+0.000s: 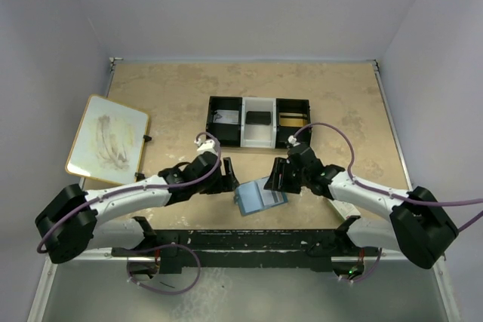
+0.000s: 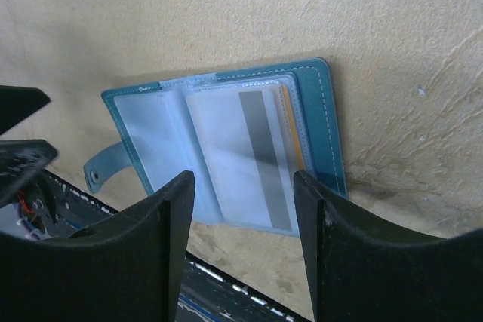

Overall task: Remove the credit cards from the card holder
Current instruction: Adjust the card holder at the center of the board.

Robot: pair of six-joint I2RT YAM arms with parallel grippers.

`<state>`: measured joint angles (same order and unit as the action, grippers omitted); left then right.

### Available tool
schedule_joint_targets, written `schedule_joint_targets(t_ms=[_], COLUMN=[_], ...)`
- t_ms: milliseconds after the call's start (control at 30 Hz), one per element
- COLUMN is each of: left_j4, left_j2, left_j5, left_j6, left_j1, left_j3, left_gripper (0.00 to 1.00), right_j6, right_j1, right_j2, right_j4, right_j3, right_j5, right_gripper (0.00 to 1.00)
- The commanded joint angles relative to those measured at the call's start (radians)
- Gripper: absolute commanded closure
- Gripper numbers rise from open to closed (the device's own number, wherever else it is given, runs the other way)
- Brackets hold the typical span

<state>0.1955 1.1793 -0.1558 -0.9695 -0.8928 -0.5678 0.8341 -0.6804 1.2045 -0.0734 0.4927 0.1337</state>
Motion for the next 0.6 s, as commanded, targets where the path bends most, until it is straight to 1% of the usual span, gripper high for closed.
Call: schedule_joint_targets(t_ms=[0, 133, 233, 400, 567], left_j4=[-0.089, -0.090, -0.091, -0.128, -0.151], left_j2=[0.060, 0.088, 0.120, 0.172, 0.203], left_j5=[-0.008, -0.029, -0.029, -0.011, 0.000], left_j6=[-0.043, -0.058, -0.064, -0.070, -0.076], left_j1=[-0.044, -0.060, -0.063, -0.075, -0.084], left_j3=[-0.022, -0.024, -0.023, -0.022, -0.023], left_gripper=[0.27, 0.30, 0.38, 0.56, 0.70], right_j6=[-0.017, -0.007, 0.008, 0.034, 0.046], right_j1=[-0.004, -0.004, -0.004, -0.004, -0.004], right_j2=[0.036, 0.035, 0.006, -0.034, -0.036], right_j4=[-0.016, 0.016, 0.041, 0.118, 0.141], right_j3=[0.007, -0.012, -0.035, -0.084, -0.104], right_j5=[0.025, 0.059, 0.082, 0.145, 0.168], right_gripper=[0.42, 0.43, 0.45, 0.48, 0.49])
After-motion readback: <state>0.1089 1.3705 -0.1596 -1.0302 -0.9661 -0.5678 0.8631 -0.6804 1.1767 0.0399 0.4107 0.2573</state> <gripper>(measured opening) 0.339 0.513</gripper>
